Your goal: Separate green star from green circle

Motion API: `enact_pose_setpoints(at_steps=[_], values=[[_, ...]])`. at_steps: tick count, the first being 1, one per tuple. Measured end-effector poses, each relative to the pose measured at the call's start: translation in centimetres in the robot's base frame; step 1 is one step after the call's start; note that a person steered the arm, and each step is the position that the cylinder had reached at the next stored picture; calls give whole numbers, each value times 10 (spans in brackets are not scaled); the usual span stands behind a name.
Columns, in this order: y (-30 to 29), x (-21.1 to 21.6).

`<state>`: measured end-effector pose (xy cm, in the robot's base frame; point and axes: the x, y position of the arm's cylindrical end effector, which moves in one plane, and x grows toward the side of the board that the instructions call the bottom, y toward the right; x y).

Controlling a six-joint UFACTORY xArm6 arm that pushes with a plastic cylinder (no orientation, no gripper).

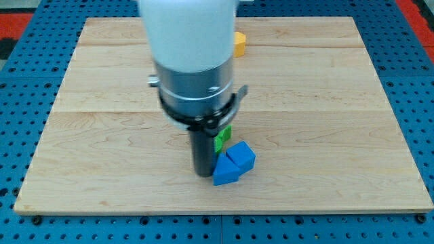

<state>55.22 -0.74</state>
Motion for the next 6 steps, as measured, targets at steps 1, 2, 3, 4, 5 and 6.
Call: enact_pose_setpoints(at_steps=[1,2,3,4,5,6], values=[[53,-20],[55,-66],[8,-86],[-59,-85],[-107,-82],[-140,-117]])
